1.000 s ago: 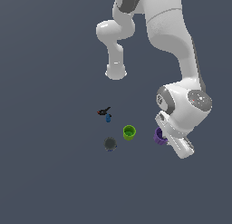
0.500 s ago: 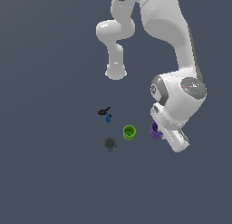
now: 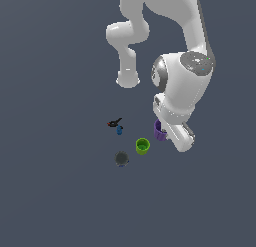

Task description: Pick up a designated object from a clutter of objects.

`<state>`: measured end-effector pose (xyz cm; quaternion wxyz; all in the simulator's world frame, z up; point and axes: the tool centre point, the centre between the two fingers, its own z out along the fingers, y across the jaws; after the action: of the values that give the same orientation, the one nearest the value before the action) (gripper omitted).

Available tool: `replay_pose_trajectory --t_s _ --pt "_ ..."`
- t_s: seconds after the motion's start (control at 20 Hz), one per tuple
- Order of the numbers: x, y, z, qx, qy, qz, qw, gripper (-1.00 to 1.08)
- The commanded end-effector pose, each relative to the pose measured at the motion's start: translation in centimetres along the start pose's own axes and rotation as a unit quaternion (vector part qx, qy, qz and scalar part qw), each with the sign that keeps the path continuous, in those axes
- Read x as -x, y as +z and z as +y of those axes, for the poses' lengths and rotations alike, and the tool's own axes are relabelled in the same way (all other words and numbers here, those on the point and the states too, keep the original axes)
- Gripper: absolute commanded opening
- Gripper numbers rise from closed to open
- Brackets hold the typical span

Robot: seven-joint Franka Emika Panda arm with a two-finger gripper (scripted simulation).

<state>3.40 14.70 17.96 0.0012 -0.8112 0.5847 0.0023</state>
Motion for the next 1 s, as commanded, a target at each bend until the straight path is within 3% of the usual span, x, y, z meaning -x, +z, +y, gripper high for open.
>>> replay_pose_trajectory --t_s 0.0,0.95 --pt "-1.5 -2.2 1.3 -0.001 0.0 0.0 1.0 -1.0" --pt "-13.6 -19.3 11.2 -0.001 0.001 0.001 1.0 -1.0"
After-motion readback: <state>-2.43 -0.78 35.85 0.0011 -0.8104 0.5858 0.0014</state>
